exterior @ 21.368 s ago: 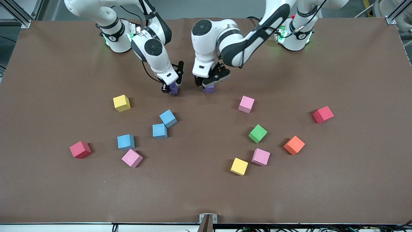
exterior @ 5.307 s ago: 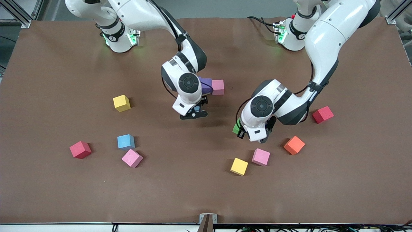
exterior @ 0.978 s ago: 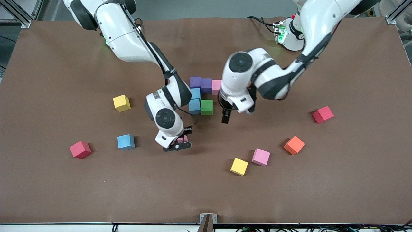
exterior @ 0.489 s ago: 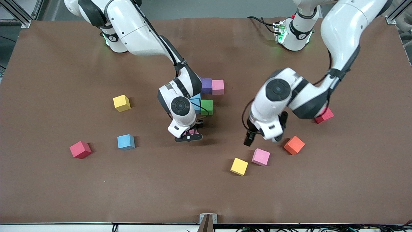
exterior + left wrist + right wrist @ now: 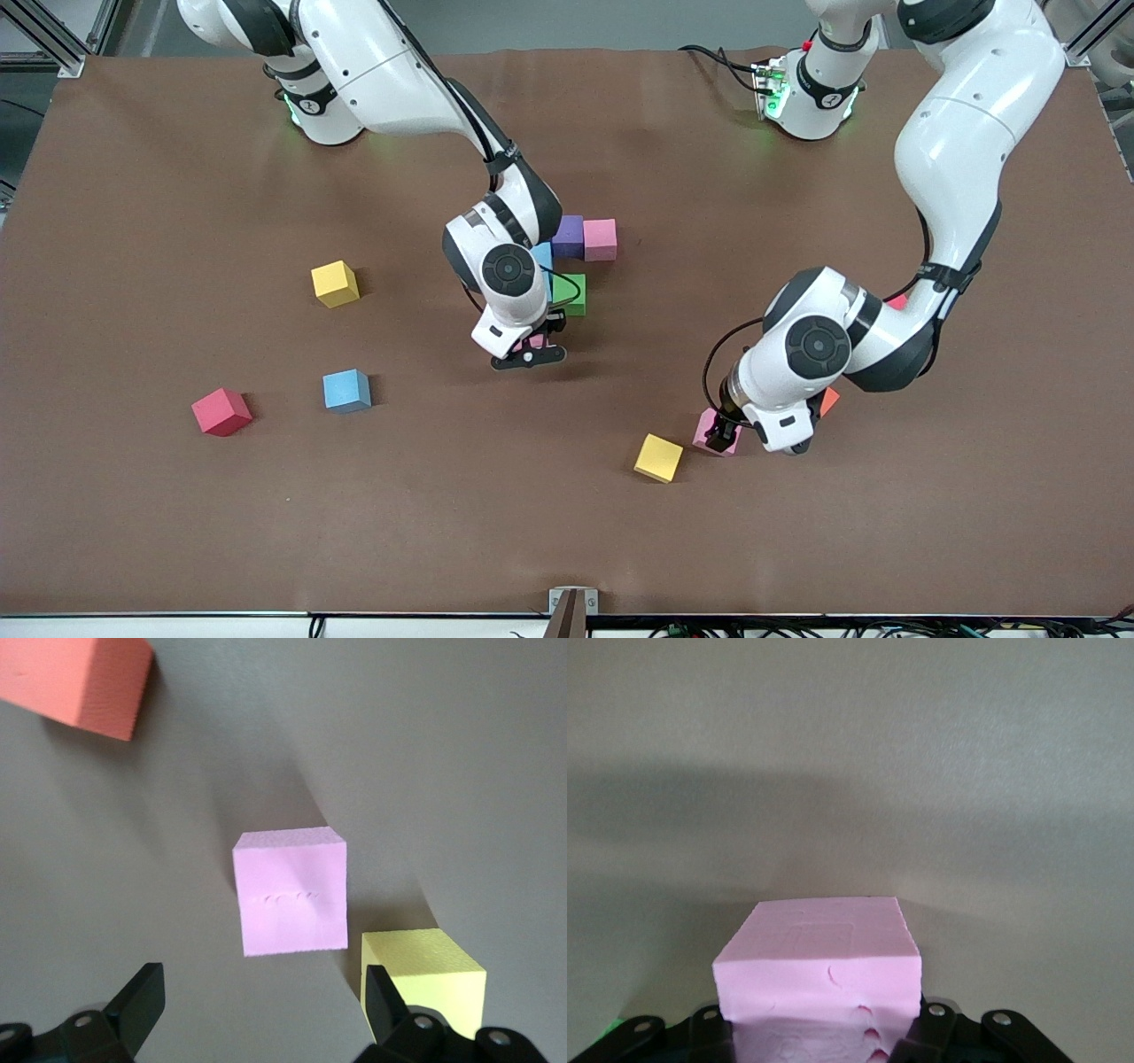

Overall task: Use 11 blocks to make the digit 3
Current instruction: 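Place the pink block below the blue blocks while the left gripper grasps pink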

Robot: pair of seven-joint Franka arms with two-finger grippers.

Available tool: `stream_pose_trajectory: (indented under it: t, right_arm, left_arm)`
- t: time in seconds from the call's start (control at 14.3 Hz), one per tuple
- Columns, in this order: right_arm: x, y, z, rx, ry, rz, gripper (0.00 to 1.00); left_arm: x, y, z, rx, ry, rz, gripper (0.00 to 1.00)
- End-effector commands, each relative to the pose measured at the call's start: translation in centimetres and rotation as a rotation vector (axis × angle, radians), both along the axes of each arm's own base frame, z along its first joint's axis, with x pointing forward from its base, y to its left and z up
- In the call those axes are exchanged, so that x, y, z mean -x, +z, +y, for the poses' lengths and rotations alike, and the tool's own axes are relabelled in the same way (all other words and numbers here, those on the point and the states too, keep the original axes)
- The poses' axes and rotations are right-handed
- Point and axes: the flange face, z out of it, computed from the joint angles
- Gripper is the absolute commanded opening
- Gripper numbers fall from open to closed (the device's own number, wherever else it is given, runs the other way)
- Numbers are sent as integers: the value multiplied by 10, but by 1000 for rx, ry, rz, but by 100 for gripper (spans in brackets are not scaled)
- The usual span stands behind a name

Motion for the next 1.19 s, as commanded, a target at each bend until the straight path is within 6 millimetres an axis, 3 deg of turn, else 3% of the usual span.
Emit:
stream_pose_trajectory:
  t: [0.0, 0.28, 0.49, 0.77, 0.84, 0.91, 0.98, 1.05, 1.12]
  right_arm:
    - [21, -2, 4, 2, -9, 17, 25]
    - [19, 0, 7, -5, -70, 6, 24]
    - [19, 1, 8, -8, -70, 2, 24]
    - [19, 2, 9, -12, -71, -2, 25]
    - [19, 2, 9, -12, -71, -2, 28]
    - [18, 3, 9, -13, -72, -2, 34]
    - [18, 5, 9, -14, -71, -2, 52]
    - [17, 6, 9, -12, -73, 2, 90]
    - [12, 12, 9, -20, -74, -6, 100]
  left_arm:
    - [-13, -10, 11, -3, -18, 12, 100]
    - [-23, -20, 21, 18, 30, 0, 100]
    - [-28, -45, 26, 31, 47, -26, 100]
    - [-27, -52, 27, 33, 49, -17, 100]
    - [-27, -53, 27, 33, 48, -16, 96]
    - [-25, -53, 25, 31, 42, -14, 79]
    - [-24, -52, 25, 29, 42, -13, 63]
    - [-22, -45, 18, 32, 42, -10, 47]
    - [-21, -39, 16, 39, 63, -3, 36]
